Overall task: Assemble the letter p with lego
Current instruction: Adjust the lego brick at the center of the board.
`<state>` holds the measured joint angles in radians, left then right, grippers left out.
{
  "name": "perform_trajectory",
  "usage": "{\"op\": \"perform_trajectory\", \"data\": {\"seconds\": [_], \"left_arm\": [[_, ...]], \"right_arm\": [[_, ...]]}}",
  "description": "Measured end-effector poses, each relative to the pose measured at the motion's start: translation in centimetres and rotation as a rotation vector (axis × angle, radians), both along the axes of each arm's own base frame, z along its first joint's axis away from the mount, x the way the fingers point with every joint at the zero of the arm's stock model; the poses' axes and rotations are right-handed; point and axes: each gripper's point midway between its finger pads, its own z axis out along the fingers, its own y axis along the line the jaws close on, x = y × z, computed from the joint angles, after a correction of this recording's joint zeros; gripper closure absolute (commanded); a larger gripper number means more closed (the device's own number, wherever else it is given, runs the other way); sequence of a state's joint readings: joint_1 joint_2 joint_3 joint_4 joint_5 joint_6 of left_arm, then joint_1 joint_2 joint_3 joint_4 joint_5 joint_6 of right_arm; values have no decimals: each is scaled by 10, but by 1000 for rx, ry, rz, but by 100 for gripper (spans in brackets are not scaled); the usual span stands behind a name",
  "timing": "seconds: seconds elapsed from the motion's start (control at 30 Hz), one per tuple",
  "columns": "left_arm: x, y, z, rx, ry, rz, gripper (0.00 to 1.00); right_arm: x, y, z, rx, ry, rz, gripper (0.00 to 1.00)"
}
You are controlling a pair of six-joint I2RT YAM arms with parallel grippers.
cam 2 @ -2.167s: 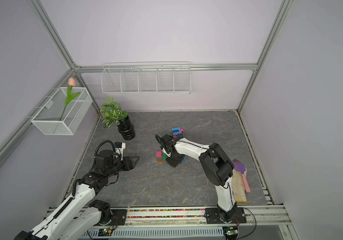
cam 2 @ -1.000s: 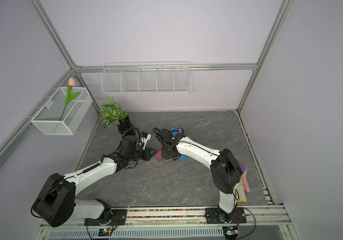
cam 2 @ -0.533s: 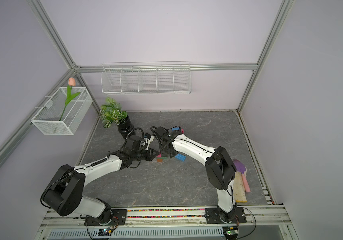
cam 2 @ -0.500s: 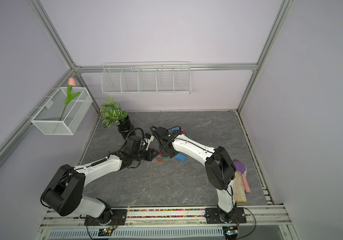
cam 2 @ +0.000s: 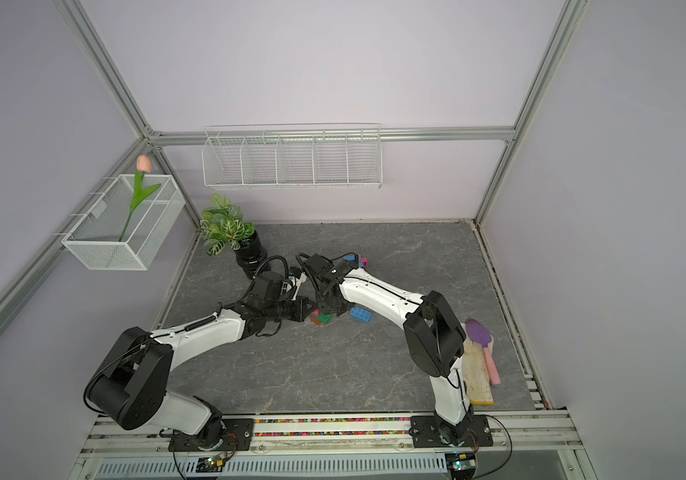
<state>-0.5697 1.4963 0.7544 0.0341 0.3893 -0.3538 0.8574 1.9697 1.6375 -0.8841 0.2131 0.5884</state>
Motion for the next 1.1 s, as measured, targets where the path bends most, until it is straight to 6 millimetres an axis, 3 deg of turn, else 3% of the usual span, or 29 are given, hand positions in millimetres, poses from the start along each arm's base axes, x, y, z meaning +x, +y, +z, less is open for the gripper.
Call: {"op": "perform_trajectory", "data": {"seconds": [0.2, 0.53, 0.8, 1.1], "left_arm": [[1, 0, 0, -1, -3, 1, 100], [2, 0, 2, -5, -8, 7, 100], [-1, -2, 21, -41, -39, -6, 100], [-4, -2, 53, -88, -109, -10, 100]], "right_arm": [[-11, 6, 0, 1, 3, 26, 80], [-59, -9, 10, 30, 29, 87, 80], [-64, -7, 3, 60, 37, 78, 80], [-69, 18, 2, 141, 38, 89, 81]]}}
